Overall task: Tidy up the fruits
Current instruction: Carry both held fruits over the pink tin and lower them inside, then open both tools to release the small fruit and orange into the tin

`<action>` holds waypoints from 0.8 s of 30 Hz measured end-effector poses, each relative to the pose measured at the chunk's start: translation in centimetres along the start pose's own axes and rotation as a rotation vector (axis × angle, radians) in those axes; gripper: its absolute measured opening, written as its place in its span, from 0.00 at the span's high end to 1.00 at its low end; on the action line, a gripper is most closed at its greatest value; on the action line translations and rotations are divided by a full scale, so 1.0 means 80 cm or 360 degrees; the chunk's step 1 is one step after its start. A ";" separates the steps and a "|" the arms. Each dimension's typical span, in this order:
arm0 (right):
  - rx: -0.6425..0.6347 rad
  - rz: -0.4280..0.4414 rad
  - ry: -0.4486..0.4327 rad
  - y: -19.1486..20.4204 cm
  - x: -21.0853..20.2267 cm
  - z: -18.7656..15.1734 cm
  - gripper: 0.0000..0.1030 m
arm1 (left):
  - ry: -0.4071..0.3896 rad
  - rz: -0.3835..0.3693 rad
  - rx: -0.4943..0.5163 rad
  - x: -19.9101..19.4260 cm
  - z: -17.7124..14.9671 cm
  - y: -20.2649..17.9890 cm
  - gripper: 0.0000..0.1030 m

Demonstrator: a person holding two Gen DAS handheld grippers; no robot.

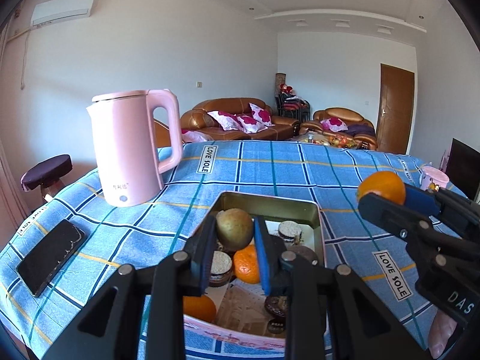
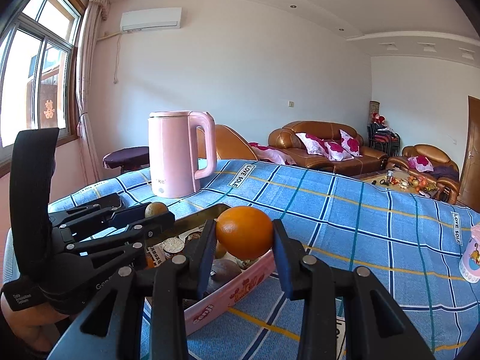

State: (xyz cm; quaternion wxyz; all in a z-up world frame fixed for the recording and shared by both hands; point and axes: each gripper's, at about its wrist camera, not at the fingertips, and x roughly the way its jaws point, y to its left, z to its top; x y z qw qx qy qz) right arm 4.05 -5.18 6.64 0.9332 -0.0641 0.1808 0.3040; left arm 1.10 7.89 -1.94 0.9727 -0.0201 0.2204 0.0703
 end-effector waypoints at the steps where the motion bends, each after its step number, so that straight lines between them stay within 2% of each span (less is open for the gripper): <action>1: -0.0001 0.0007 0.0002 0.001 0.001 0.001 0.63 | 0.0003 0.0003 0.0002 0.000 0.000 0.003 0.74; 9: -0.0040 0.0045 0.0027 0.025 0.014 0.004 0.63 | 0.0027 0.0033 -0.0002 0.001 -0.003 0.022 0.74; 13: -0.0049 0.0066 0.0053 0.034 0.025 0.003 0.63 | 0.0081 0.0037 0.0012 0.010 -0.006 0.026 0.74; 24: -0.0037 0.0150 0.0263 0.047 0.074 -0.019 0.62 | 0.0216 0.0054 0.0026 0.032 -0.021 0.037 0.74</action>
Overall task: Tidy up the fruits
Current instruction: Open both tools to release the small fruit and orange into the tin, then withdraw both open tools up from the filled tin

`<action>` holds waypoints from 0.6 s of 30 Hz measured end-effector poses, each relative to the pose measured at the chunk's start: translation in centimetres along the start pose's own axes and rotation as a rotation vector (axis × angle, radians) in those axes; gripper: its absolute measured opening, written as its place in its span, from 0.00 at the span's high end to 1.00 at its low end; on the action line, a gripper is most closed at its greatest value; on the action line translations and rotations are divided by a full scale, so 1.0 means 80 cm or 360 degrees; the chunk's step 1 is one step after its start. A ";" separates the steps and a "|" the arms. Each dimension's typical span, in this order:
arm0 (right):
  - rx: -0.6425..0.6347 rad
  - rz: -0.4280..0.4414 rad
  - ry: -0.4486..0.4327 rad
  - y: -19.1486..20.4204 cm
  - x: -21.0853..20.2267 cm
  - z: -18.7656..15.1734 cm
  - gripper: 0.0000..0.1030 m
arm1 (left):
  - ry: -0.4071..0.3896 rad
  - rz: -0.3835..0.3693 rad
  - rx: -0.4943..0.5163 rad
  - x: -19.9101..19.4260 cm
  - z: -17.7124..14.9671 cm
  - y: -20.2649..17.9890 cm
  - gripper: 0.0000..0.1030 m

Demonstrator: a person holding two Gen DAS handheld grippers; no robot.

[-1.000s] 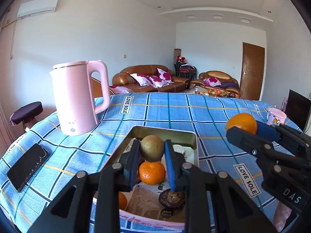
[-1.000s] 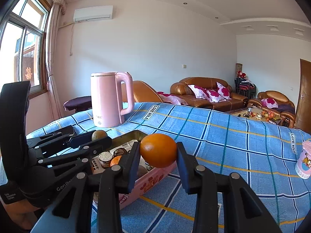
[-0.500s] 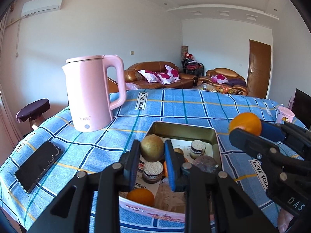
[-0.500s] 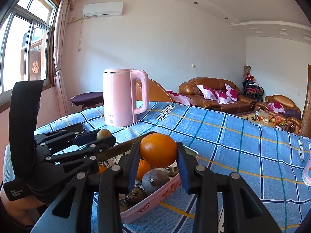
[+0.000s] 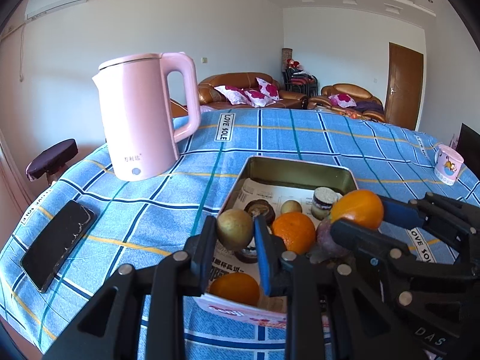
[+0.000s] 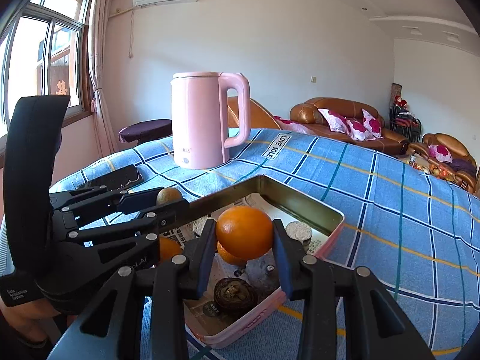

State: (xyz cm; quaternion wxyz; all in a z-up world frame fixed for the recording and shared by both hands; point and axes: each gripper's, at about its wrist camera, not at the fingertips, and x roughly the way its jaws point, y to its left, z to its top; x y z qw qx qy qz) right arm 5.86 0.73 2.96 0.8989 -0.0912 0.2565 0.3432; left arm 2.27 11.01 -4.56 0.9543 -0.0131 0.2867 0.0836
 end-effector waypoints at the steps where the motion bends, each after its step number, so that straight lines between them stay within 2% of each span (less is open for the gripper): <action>1: 0.0006 0.0009 0.0022 -0.001 0.004 -0.002 0.62 | 0.0010 0.0004 0.0004 0.002 -0.001 -0.001 0.72; 7: 0.0020 0.0055 0.0117 -0.002 0.019 -0.011 0.62 | 0.0033 0.0010 0.0019 0.005 -0.005 -0.004 0.67; 10: 0.0010 0.0058 0.0128 -0.001 0.021 -0.011 0.61 | 0.0029 0.0038 -0.0008 0.004 -0.005 0.002 0.53; 12: 0.0020 0.0077 0.0130 -0.001 0.019 -0.011 0.59 | 0.0019 0.0057 -0.0035 0.001 -0.004 0.006 0.40; 15: 0.0047 0.0054 0.0126 -0.007 0.015 -0.011 0.47 | -0.0017 0.0038 -0.0054 -0.007 -0.004 0.010 0.32; 18: 0.0070 0.0048 0.0106 -0.011 0.007 -0.011 0.45 | -0.0055 0.0019 -0.0056 -0.017 -0.001 0.007 0.31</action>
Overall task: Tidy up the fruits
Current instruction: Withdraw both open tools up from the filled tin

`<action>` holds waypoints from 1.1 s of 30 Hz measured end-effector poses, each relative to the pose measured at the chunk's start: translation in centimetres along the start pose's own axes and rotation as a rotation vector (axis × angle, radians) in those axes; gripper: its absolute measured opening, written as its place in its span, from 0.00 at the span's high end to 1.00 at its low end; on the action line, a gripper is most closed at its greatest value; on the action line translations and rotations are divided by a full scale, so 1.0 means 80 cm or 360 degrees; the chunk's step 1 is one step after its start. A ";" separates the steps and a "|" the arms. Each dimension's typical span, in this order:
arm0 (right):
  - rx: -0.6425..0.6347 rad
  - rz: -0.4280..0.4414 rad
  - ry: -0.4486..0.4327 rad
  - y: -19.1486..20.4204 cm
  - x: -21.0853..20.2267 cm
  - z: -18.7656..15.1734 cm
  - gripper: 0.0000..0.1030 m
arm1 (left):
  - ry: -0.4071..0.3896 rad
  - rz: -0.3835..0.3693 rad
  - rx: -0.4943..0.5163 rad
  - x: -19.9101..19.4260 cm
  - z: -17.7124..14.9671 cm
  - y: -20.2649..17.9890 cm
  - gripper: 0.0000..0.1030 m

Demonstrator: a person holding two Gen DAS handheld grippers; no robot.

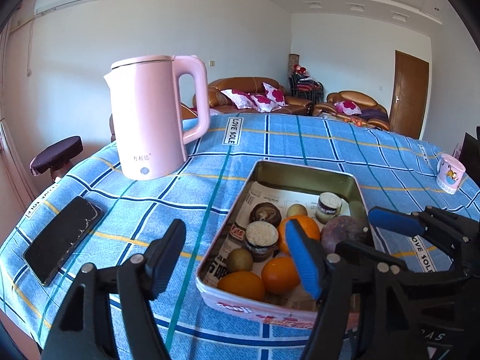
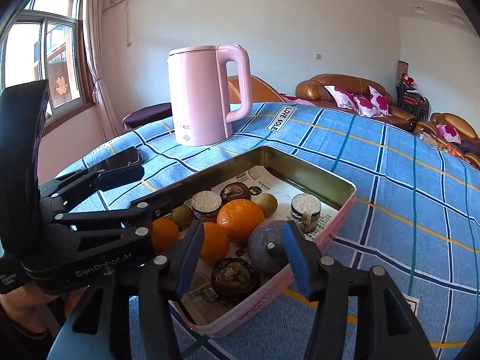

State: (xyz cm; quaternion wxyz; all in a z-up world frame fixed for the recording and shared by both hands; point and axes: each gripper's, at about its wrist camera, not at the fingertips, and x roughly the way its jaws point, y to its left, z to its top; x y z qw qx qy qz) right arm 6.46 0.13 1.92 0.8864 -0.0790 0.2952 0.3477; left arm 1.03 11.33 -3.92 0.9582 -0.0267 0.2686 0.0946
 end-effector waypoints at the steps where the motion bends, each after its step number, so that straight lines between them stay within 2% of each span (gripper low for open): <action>1: -0.0001 -0.0014 -0.0010 0.000 -0.003 0.000 0.45 | -0.0011 -0.0008 0.0000 -0.003 0.001 -0.001 0.31; 5: 0.0001 -0.0054 -0.0053 -0.002 -0.019 0.002 0.41 | -0.0062 -0.0015 -0.0013 -0.015 0.007 -0.003 0.26; 14: 0.0044 -0.0188 -0.0188 -0.021 -0.062 0.006 0.39 | -0.0120 -0.0023 -0.0035 -0.030 0.013 -0.004 0.26; 33: 0.0111 -0.0235 -0.0271 -0.032 -0.102 0.000 0.37 | -0.0171 -0.0039 0.0003 -0.052 0.016 -0.022 0.22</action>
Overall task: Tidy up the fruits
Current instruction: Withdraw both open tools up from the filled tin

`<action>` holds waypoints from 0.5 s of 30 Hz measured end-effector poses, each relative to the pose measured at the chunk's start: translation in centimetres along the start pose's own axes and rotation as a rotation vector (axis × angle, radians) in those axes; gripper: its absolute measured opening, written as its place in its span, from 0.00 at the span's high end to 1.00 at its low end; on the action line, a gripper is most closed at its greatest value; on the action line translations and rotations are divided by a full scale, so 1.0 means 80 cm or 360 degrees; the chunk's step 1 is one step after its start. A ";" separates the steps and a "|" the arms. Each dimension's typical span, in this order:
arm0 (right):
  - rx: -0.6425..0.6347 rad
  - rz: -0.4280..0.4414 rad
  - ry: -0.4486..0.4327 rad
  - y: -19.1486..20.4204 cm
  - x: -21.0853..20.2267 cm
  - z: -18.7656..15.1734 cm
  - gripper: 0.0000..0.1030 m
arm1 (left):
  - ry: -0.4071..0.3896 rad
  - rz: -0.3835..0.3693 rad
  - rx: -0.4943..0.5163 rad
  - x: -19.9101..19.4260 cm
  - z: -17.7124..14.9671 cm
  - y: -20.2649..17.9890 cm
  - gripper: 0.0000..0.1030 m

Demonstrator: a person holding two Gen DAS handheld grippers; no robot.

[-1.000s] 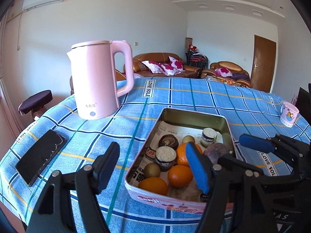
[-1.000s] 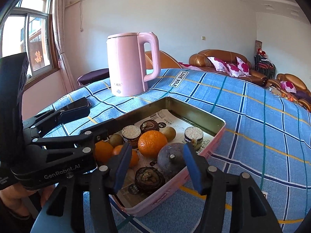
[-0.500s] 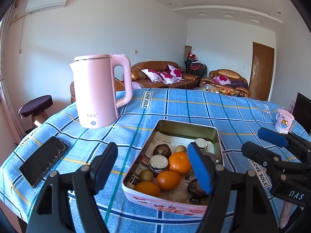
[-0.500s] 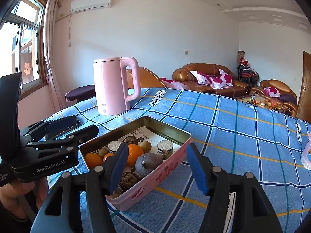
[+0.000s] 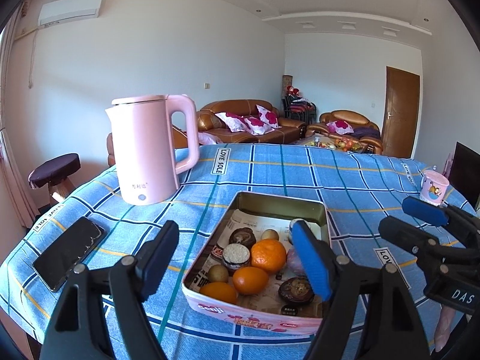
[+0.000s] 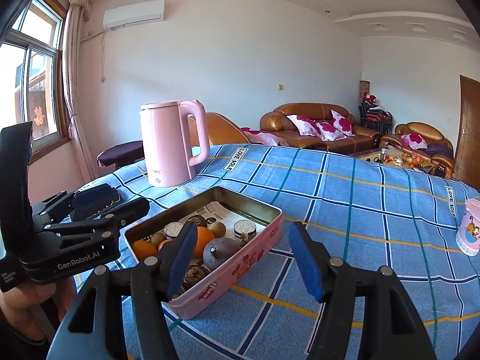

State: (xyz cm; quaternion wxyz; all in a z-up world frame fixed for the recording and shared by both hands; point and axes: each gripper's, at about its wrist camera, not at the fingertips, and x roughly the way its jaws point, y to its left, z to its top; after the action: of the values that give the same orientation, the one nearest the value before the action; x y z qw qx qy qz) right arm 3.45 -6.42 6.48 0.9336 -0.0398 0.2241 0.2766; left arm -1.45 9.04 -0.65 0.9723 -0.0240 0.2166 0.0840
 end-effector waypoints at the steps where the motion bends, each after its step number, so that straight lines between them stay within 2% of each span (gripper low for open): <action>1: 0.0002 -0.0001 -0.0003 0.000 -0.001 0.000 0.37 | 0.0000 -0.0001 0.0002 0.000 0.000 -0.001 0.22; 12: 0.0020 -0.0012 -0.0019 -0.006 -0.009 -0.001 0.36 | 0.0005 -0.0002 0.0014 0.001 0.000 -0.005 0.22; 13: 0.0021 -0.0013 -0.0021 -0.006 -0.009 -0.001 0.36 | 0.0008 -0.0004 0.0016 0.001 -0.001 -0.006 0.21; 15: 0.0023 -0.0016 -0.0023 -0.008 -0.010 -0.001 0.35 | 0.0008 -0.0002 0.0021 0.001 -0.001 -0.007 0.13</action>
State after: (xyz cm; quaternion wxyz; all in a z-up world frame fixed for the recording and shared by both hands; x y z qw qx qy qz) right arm 3.12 -7.38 6.73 0.9369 -0.0320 0.2192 0.2706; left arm -1.32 8.50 -0.72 0.9720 -0.0179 0.2197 0.0819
